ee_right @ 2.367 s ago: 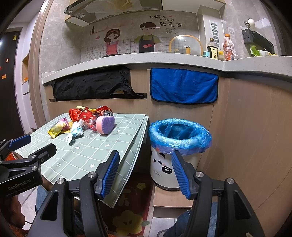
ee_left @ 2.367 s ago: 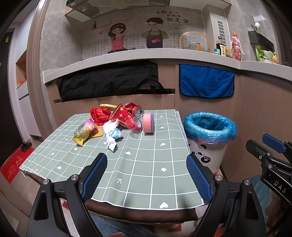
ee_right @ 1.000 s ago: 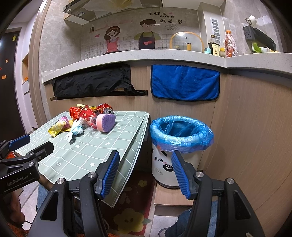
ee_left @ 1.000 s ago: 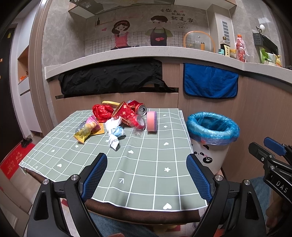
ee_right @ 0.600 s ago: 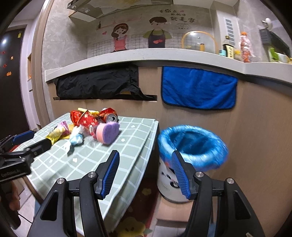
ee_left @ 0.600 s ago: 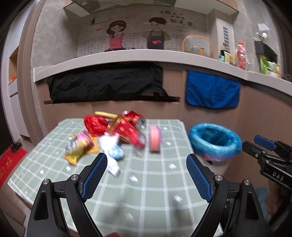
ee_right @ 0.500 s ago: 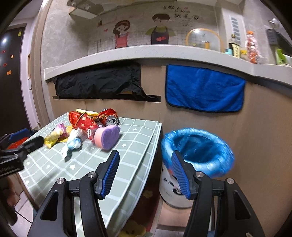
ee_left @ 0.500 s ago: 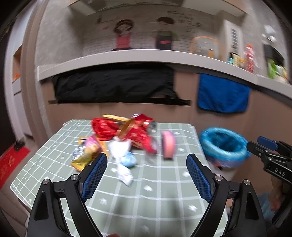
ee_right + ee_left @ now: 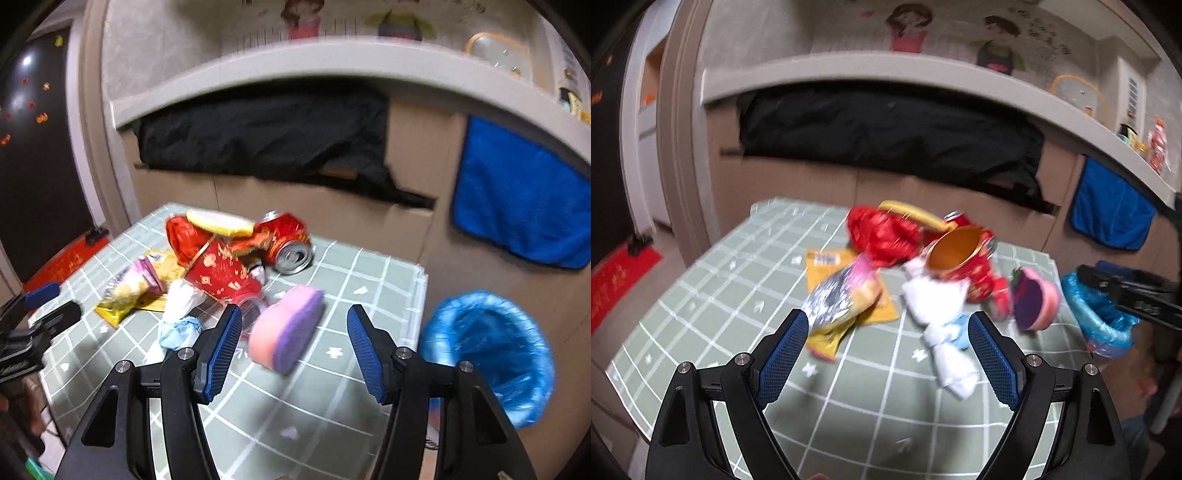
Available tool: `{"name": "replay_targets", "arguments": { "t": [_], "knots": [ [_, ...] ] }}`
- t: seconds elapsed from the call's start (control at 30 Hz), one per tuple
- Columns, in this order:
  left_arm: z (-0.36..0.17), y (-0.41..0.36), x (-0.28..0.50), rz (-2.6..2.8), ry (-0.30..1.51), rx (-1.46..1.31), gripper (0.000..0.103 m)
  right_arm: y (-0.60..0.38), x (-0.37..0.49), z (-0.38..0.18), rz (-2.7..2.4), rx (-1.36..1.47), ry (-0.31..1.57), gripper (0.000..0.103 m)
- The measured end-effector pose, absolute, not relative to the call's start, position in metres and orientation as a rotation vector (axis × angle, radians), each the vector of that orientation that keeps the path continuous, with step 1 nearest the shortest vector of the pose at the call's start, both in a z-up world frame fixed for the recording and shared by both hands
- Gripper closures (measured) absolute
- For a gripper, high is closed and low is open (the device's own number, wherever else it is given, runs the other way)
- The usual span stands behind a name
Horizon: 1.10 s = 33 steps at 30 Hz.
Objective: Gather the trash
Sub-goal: 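Grasp the yellow snack wrapper with the left tool while the right tool grasps the pink sponge, then carry wrapper and sponge to the blue-lined bin and release both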
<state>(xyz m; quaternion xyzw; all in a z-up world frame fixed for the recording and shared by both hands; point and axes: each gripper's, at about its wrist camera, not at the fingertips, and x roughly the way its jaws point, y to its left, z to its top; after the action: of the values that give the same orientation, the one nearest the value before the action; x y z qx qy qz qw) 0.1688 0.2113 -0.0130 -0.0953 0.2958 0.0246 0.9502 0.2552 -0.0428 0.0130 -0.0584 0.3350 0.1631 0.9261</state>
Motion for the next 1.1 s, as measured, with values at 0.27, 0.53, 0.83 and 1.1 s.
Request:
{"name": "replay_targets", "arguments": {
  "t": [0.27,0.53,0.83,1.1],
  "knots": [
    [-0.032,0.235,0.19,0.02,0.705,-0.178,0.016,-0.005,0.304,-0.042,0.259,-0.192,0.855,0.073],
    [-0.04,0.264,0.239,0.016,0.792,-0.258,0.029,-0.039,0.284,-0.018,0.249,-0.17,0.778,0.075],
    [-0.073,0.271,0.278,0.007,0.89,-0.336,0.056,-0.049,0.258,-0.033,0.277,-0.202,0.813,0.075],
    [-0.051,0.253,0.26,0.044,0.798,-0.356,0.08,-0.057,0.254,-0.024,0.336,-0.159,0.825,0.075]
  ]
}}
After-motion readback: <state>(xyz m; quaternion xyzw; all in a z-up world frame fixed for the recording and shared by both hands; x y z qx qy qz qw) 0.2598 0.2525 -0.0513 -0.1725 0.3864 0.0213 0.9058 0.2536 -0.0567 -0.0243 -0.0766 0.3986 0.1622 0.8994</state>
